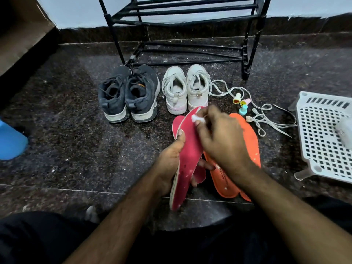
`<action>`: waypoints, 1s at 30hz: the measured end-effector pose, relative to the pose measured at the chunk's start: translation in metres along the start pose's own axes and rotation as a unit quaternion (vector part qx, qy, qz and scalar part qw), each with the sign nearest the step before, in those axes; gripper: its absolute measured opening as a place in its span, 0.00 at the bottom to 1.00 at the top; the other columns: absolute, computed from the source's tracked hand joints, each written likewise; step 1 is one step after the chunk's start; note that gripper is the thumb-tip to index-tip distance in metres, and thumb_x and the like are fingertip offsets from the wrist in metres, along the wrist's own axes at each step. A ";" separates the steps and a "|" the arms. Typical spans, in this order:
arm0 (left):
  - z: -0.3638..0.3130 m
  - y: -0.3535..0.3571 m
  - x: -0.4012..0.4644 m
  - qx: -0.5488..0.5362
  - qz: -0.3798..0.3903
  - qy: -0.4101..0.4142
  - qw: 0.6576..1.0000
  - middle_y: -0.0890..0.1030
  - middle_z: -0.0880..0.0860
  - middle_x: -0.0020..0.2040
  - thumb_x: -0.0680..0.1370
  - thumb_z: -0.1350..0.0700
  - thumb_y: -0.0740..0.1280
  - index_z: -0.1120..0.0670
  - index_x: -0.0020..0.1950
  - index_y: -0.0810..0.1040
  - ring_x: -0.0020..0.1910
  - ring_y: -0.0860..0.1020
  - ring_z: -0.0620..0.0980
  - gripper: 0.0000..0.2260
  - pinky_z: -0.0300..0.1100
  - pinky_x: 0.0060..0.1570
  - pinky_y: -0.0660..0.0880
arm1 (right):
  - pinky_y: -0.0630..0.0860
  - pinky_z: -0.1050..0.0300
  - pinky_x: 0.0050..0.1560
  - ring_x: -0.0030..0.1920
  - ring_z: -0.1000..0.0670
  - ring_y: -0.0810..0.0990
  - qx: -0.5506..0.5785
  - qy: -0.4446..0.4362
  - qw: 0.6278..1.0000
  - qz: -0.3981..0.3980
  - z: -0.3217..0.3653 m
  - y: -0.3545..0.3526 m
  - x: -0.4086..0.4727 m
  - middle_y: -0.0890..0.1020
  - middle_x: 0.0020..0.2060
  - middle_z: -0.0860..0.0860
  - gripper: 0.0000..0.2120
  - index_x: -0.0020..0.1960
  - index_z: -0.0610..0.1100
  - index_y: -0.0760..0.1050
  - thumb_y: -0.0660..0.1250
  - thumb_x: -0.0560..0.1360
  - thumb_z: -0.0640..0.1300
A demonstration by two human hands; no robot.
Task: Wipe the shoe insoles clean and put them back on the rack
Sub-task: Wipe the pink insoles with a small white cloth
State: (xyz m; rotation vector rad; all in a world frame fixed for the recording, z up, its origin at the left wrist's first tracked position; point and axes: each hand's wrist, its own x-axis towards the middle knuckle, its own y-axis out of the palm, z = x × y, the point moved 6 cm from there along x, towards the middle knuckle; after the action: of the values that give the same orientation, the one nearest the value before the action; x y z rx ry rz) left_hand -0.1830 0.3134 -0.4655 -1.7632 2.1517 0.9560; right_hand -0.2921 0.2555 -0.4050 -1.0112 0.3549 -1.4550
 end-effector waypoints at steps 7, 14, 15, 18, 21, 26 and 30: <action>0.002 -0.004 0.006 -0.003 0.010 0.000 1.000 0.84 0.62 0.37 0.80 0.33 0.49 0.57 0.60 0.78 0.19 0.75 0.54 0.32 0.40 0.19 0.72 | 0.79 0.48 0.42 0.36 0.50 0.81 0.088 0.042 0.994 0.046 -0.012 0.004 -0.003 0.80 0.36 0.56 0.08 0.53 0.50 0.76 0.66 0.76 0.50; 0.001 -0.006 0.007 -0.066 0.007 0.006 0.998 0.80 0.57 0.28 0.81 0.34 0.47 0.55 0.46 0.84 0.18 0.75 0.52 0.33 0.38 0.18 0.70 | 0.78 0.49 0.45 0.37 0.51 0.81 0.106 0.008 0.987 0.123 0.015 0.019 -0.021 0.83 0.36 0.54 0.10 0.51 0.50 0.79 0.65 0.74 0.53; 0.001 -0.006 0.008 -0.073 0.007 0.007 0.997 0.80 0.56 0.28 0.82 0.34 0.47 0.55 0.44 0.84 0.18 0.74 0.51 0.34 0.38 0.17 0.70 | 0.78 0.49 0.45 0.37 0.51 0.81 0.095 -0.009 0.986 0.138 0.018 0.021 -0.024 0.83 0.35 0.54 0.10 0.50 0.51 0.78 0.65 0.74 0.54; 0.001 -0.012 0.009 -0.039 -0.005 0.013 0.999 0.85 0.59 0.39 0.82 0.34 0.48 0.54 0.57 0.81 0.27 0.81 0.58 0.31 0.44 0.22 0.76 | 0.77 0.48 0.48 0.41 0.48 0.81 0.032 -0.016 0.995 0.097 0.001 0.012 -0.009 0.84 0.38 0.54 0.11 0.50 0.52 0.79 0.65 0.73 0.57; 0.003 -0.011 0.009 0.007 0.011 0.001 1.000 0.84 0.65 0.54 0.81 0.32 0.48 0.50 0.65 0.78 0.51 0.77 0.72 0.30 0.47 0.30 0.78 | 0.75 0.52 0.47 0.43 0.48 0.79 -0.010 0.010 1.000 0.016 -0.016 -0.007 0.009 0.82 0.38 0.55 0.09 0.51 0.52 0.79 0.67 0.75 0.55; 0.002 -0.005 0.008 -0.086 0.026 0.000 0.996 0.82 0.59 0.33 0.79 0.33 0.50 0.56 0.53 0.81 0.22 0.78 0.56 0.31 0.44 0.21 0.75 | 0.76 0.50 0.45 0.41 0.48 0.80 0.058 -0.051 0.993 0.088 0.022 0.015 -0.020 0.83 0.37 0.52 0.10 0.49 0.49 0.80 0.65 0.74 0.53; -0.001 -0.010 0.009 -0.064 0.009 0.014 0.998 0.85 0.58 0.40 0.81 0.33 0.47 0.55 0.59 0.78 0.32 0.83 0.60 0.31 0.48 0.24 0.78 | 0.77 0.49 0.45 0.42 0.48 0.80 0.031 -0.070 0.989 0.126 0.010 0.015 -0.009 0.83 0.38 0.52 0.14 0.51 0.50 0.81 0.63 0.74 0.57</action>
State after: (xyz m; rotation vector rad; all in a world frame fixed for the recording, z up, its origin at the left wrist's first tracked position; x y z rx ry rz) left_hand -0.1760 0.3053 -0.4730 -1.8263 2.1720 1.1028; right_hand -0.2763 0.2639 -0.4140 -0.9760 0.3208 -1.1549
